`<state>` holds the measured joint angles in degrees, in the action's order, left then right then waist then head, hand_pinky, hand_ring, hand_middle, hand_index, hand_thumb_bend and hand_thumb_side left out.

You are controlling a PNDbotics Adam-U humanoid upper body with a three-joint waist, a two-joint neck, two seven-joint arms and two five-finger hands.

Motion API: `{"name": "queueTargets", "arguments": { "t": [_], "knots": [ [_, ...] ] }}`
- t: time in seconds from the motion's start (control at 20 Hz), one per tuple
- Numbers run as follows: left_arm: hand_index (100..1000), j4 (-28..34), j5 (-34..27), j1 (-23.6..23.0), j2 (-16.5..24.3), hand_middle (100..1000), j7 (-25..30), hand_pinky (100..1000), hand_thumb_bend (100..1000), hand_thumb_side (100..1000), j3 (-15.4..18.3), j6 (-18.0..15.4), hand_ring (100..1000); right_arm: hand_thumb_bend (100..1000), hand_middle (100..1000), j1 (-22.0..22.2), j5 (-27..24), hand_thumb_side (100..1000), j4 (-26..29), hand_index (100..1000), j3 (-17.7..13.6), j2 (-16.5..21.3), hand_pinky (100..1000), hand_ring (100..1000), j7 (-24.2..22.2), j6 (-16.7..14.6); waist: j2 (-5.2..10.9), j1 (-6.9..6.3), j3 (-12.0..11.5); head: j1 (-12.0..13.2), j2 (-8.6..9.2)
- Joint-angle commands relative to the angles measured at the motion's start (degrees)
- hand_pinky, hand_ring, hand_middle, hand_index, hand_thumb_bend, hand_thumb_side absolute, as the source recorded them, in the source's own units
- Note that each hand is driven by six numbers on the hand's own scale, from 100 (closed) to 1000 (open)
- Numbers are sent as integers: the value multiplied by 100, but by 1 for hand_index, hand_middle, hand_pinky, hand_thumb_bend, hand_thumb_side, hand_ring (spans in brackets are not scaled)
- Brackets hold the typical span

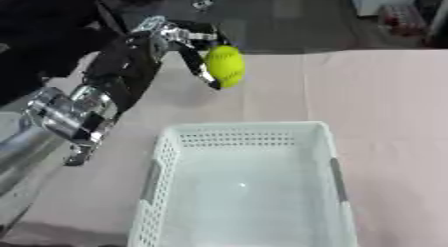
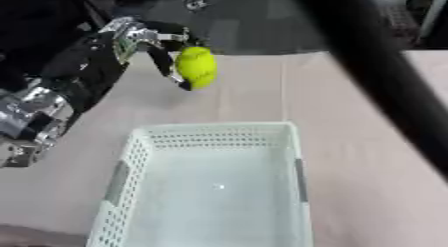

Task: Pick up objects on the table and place them in the box.

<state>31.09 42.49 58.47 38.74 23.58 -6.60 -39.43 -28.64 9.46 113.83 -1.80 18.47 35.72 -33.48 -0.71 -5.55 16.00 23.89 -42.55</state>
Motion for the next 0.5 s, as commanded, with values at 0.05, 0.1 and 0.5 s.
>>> {"name": "queueTargets", "arguments": {
  "t": [0.05,0.1,0.5],
  "knots": [
    [460,307,-404,205,336,203,456,100,100,531,-126,-305,100,100,473,-2,60,967,76,588,-39,185,316,448,127,-84,112,19,-47,-114,57],
    [460,369,-525,235,358,203,586,100,100,531,-196,-328,100,100,473,20,72,967,76,588,-42,208,317,448,134,-83,125,18,-72,-139,60],
    [462,991,-1720,330,519,201,1843,100,100,555,-776,-366,100,100,473,122,134,965,76,588,-31,328,312,448,153,-67,187,-7,-206,-180,40]
  ]
}}
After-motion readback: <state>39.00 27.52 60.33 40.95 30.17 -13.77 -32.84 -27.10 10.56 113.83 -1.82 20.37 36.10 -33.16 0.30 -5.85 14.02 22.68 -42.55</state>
